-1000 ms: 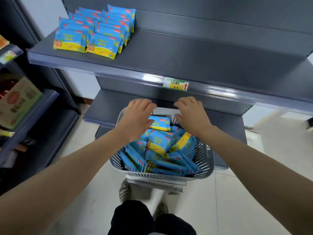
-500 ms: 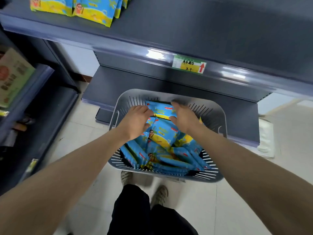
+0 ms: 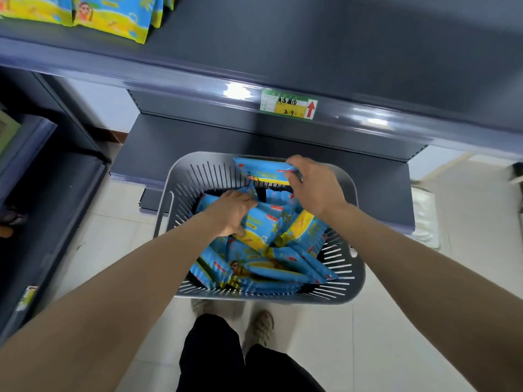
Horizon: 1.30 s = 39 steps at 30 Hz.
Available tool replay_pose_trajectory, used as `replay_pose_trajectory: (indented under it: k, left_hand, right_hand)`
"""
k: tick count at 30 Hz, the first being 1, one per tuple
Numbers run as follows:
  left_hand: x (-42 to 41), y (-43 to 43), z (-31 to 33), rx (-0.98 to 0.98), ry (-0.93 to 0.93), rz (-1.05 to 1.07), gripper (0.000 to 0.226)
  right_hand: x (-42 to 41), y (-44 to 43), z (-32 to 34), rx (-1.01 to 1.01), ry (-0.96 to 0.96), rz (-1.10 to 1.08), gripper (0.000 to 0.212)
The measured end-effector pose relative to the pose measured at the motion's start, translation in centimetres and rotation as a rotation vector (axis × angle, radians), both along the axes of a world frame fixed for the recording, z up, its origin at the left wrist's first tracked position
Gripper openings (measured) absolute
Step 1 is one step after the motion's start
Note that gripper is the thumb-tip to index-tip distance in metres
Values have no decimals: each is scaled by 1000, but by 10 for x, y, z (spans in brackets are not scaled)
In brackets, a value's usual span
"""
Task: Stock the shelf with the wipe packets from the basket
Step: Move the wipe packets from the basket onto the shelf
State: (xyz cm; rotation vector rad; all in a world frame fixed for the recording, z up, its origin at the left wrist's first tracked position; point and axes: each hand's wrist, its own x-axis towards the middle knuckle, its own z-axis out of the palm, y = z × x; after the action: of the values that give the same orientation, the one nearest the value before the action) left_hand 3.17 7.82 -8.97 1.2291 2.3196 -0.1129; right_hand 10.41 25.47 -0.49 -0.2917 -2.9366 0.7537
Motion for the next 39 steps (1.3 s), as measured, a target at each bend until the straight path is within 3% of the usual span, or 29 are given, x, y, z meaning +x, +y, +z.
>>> replay_pose_trajectory:
  k: [5, 9, 12, 17, 26, 32, 39]
  left_hand:
    - [1, 2, 0, 5, 65, -14, 80]
    - [2, -3, 14, 176, 11, 59, 36]
    - [4, -6, 39, 338, -44, 126, 23]
    - [-7, -12, 105, 508, 23, 244, 20]
    - [-63, -76, 211, 657, 250, 311, 19]
    - [-132, -136, 246, 682, 342, 390, 21]
    - [-230, -216, 263, 707, 440, 481, 28]
  right_hand:
    - [10, 2, 16, 9, 102, -16, 25]
    - [11, 4, 31, 50, 153, 13, 26]
    - [5, 3, 53, 79, 218, 28, 25]
    - [-21, -4, 103, 89, 391, 32, 20]
    - [-94, -41, 163, 10, 495, 23, 21]
    - [-163, -84, 176, -36, 502, 27, 19]
    - [-245, -147, 169, -112, 362, 20, 22]
